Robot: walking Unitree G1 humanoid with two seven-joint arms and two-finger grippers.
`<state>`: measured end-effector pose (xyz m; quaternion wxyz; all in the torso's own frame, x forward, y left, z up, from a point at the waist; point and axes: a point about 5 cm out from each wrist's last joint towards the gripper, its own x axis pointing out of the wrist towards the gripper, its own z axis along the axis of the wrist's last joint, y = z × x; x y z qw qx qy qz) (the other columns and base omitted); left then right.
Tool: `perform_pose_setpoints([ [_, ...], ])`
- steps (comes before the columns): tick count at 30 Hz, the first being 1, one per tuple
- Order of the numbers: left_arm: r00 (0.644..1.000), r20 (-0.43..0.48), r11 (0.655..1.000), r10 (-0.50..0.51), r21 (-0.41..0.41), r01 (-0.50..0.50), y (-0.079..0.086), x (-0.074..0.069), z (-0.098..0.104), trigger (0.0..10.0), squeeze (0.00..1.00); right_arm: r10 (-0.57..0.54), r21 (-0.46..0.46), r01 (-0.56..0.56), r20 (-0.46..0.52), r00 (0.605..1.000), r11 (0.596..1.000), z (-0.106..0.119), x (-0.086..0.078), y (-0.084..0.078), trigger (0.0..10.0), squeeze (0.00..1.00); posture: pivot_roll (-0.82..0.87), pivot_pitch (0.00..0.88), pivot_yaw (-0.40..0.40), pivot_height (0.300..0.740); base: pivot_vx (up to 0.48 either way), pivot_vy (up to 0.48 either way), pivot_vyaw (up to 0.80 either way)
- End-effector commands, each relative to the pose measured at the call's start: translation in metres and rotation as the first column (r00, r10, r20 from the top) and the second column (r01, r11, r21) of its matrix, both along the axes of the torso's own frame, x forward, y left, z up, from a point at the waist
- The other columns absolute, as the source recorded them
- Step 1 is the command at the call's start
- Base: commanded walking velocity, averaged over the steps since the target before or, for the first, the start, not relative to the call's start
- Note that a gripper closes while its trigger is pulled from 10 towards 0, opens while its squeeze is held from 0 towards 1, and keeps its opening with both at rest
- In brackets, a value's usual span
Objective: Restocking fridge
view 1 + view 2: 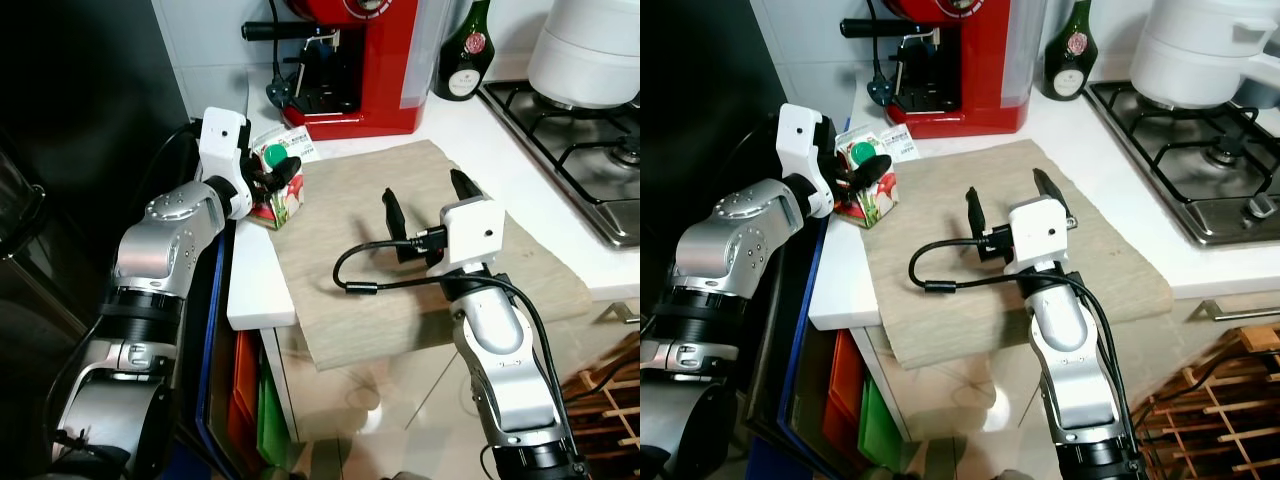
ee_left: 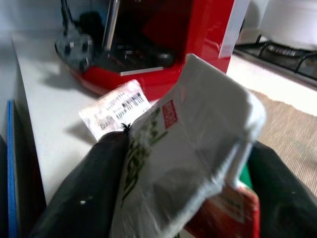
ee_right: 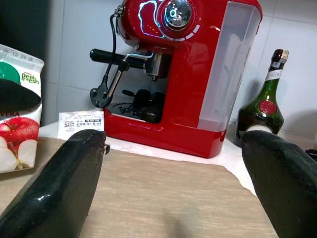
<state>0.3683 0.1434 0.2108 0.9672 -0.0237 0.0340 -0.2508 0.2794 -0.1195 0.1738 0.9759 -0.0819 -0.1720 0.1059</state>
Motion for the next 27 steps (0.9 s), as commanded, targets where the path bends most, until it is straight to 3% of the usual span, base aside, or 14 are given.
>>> perform_pose_setpoints([
  [1,0.999,0.031,1.0,-0.013,0.009,0.013,-0.001,0.0,0.005,0.0,0.0,-0.006,0.007,0.006,0.021,1.0,1.0,0.003,0.003,0.0,10.0,0.0,-0.07,0.0,0.098,0.74,0.0,0.0,0.0],
  [5,0.998,0.068,1.0,-0.015,0.018,0.014,0.002,-0.001,0.01,0.0,0.0,-0.005,0.011,0.005,0.03,1.0,1.0,0.005,0.006,0.001,10.0,0.0,-0.06,0.0,0.094,0.74,0.0,0.0,0.0],
  [10,0.975,0.222,1.0,0.002,-0.025,0.003,0.0,-0.008,0.029,0.0,0.0,0.02,0.006,-0.02,0.03,0.999,1.0,0.005,0.009,0.006,10.0,0.0,-0.05,0.0,0.064,0.74,0.0,0.0,0.0],
  [11,0.961,0.273,0.999,0.036,-0.037,-0.027,0.001,-0.01,0.035,10.0,0.0,0.028,-0.005,-0.028,0.037,0.999,1.0,0.006,0.01,0.007,10.0,0.0,-0.05,0.0,0.058,0.74,0.0,0.0,0.0],
  [14,0.934,0.351,0.996,0.071,0.023,-0.085,0.005,-0.014,0.044,10.0,0.0,0.02,-0.017,-0.02,0.05,0.999,1.0,0.009,0.011,0.002,10.0,0.0,-0.05,0.0,0.05,0.74,0.0,0.0,0.0],
  [16,0.889,0.439,0.991,0.128,-0.016,-0.135,0.007,-0.022,0.057,10.0,0.0,-0.006,-0.017,0.007,0.068,0.998,1.0,0.014,0.015,-0.006,10.0,0.0,-0.06,0.0,0.039,0.74,0.0,0.0,0.0],
  [18,0.871,0.463,0.986,0.165,-0.061,-0.154,0.004,-0.027,0.059,10.0,0.0,-0.021,-0.01,0.022,0.079,0.997,1.0,0.018,0.019,-0.008,10.0,0.0,-0.05,0.0,0.034,0.74,0.0,0.0,0.0],
  [21,0.884,0.435,0.986,0.169,-0.076,-0.151,-0.009,-0.03,0.048,10.0,0.0,-0.039,0.047,0.036,0.057,0.998,0.998,0.017,0.022,-0.012,10.0,0.0,-0.05,0.0,0.036,0.74,0.0,0.0,0.0],
  [22,0.898,0.403,0.984,0.175,-0.096,-0.148,-0.021,-0.033,0.037,10.0,0.0,-0.088,0.236,0.099,-0.058,0.994,0.967,0.009,0.028,-0.023,10.0,0.0,-0.05,0.0,0.041,0.74,0.0,0.0,0.0],
  [23,0.904,0.388,0.983,0.18,-0.116,-0.146,-0.027,-0.034,0.034,10.0,0.0,-0.107,0.29,0.133,-0.103,0.989,0.948,0.004,0.03,-0.029,10.0,0.0,-0.05,0.0,0.043,0.74,0.0,0.0,0.0],
  [27,0.904,0.38,0.977,0.198,-0.148,-0.152,-0.034,-0.036,0.031,10.0,0.0,-0.126,0.301,0.158,-0.122,0.984,0.941,0.001,0.033,-0.036,10.0,0.0,-0.05,0.0,0.046,0.74,0.0,0.0,0.0],
])
